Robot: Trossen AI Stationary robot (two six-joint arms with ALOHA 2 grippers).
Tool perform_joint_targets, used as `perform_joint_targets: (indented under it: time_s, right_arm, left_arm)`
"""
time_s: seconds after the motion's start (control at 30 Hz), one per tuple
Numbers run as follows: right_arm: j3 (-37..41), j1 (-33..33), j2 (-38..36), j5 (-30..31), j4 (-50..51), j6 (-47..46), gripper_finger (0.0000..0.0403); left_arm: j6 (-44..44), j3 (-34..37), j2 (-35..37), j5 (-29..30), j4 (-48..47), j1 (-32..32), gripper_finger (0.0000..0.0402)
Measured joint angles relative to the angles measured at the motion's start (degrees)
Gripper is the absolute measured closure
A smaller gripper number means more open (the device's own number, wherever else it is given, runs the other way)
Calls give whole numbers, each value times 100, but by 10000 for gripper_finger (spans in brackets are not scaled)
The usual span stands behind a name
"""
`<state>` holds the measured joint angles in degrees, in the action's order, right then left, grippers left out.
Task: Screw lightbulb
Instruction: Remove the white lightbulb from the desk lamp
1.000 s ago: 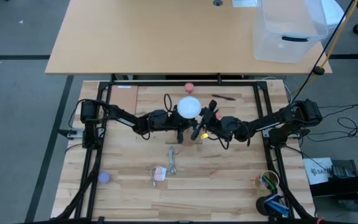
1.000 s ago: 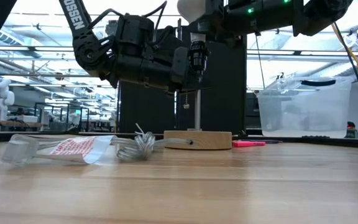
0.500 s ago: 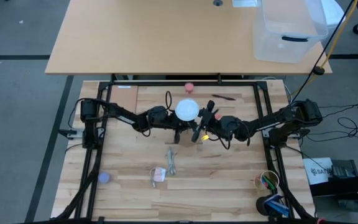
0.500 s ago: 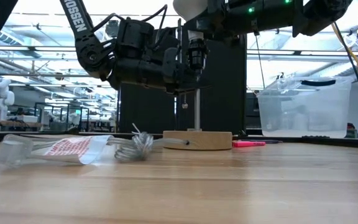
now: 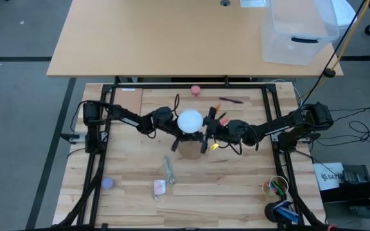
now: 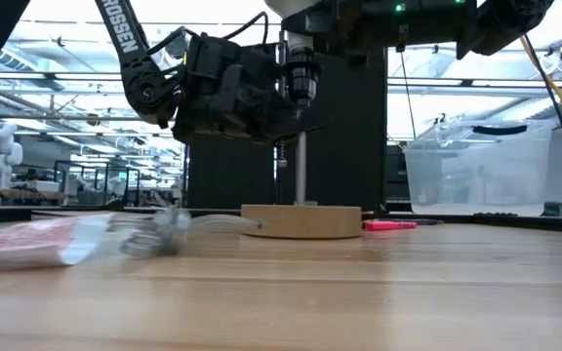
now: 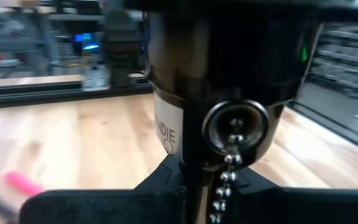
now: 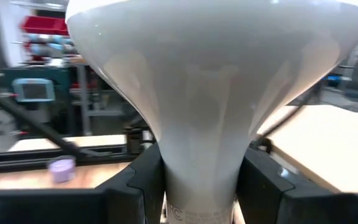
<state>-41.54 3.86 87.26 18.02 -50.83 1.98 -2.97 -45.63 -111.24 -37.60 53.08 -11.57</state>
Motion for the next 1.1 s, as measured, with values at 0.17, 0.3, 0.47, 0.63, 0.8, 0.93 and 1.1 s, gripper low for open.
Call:
perform_joint_targets:
  time_s: [0.17,0.3,0.47,0.63,0.8,0.93,1.1]
  right_arm:
    - [0,0,0,-512,2,2,256]
    - [0,-4,2,-943,2,44,256]
    - [-9,-21,7,-1482,2,121,256]
    - [-43,-64,14,-1883,8,181,256]
    - [-319,-127,20,-2237,408,245,256]
    - [-652,-127,28,-2448,928,362,256]
    - [-1007,-155,28,-2624,1557,496,256]
  left_arm:
    - [-60,0,0,-610,-7,2,374]
    - [-73,-2,0,-997,-22,9,374]
    - [-42,-9,-2,-1518,-24,22,374]
    - [-23,-9,-2,-1676,-31,73,374]
    - [-34,-7,-2,-1891,-90,117,374]
    - [-67,4,0,-2084,-198,122,374]
    - [-99,7,0,-2220,-216,126,374]
